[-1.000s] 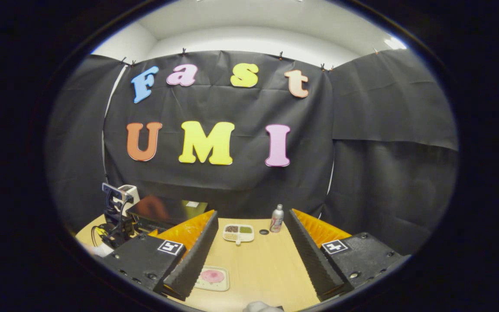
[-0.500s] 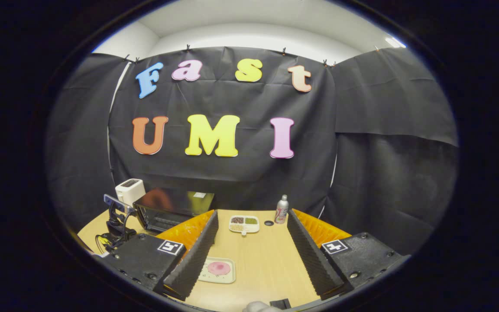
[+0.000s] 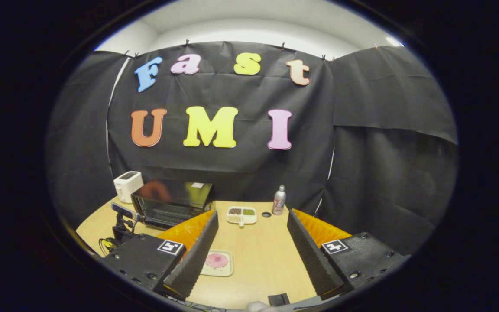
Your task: Open the electric oven with the left hand, put the food in, and close the electric oven.
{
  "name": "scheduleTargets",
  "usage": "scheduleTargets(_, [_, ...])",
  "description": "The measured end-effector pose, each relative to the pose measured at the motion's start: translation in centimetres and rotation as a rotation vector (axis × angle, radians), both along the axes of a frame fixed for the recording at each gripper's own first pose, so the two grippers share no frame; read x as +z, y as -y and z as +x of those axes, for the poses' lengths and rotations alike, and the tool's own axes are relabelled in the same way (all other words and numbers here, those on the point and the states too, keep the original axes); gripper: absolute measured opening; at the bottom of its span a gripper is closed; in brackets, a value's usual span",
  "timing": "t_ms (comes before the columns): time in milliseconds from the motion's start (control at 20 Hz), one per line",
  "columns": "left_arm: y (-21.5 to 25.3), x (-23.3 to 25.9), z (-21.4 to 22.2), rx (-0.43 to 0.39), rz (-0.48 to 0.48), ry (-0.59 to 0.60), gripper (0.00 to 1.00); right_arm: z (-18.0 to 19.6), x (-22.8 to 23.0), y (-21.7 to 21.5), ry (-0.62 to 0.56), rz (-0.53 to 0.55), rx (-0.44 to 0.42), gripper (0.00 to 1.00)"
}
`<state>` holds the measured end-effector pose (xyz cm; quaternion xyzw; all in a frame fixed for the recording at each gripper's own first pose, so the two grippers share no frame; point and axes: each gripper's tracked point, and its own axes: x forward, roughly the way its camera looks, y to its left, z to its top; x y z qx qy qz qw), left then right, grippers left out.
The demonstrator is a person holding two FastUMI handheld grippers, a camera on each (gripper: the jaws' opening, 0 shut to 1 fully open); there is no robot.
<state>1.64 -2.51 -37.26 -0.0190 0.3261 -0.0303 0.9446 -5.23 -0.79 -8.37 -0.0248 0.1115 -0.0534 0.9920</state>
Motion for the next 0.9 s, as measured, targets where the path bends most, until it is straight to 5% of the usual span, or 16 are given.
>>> scheduleTargets(500, [0.4, 0.3, -0.4, -0.009, -0.020, -0.015, 0.96, 3.1, -6.1, 1.1, -0.136, 0.058, 0.039, 0.96])
scheduleTargets(900, [-0.5, 10.1, -1.8, 0.056, -0.068, 0.159, 0.96, 7.5, -20.8, -1.4, -0.475, 0.150, 0.175, 0.77])
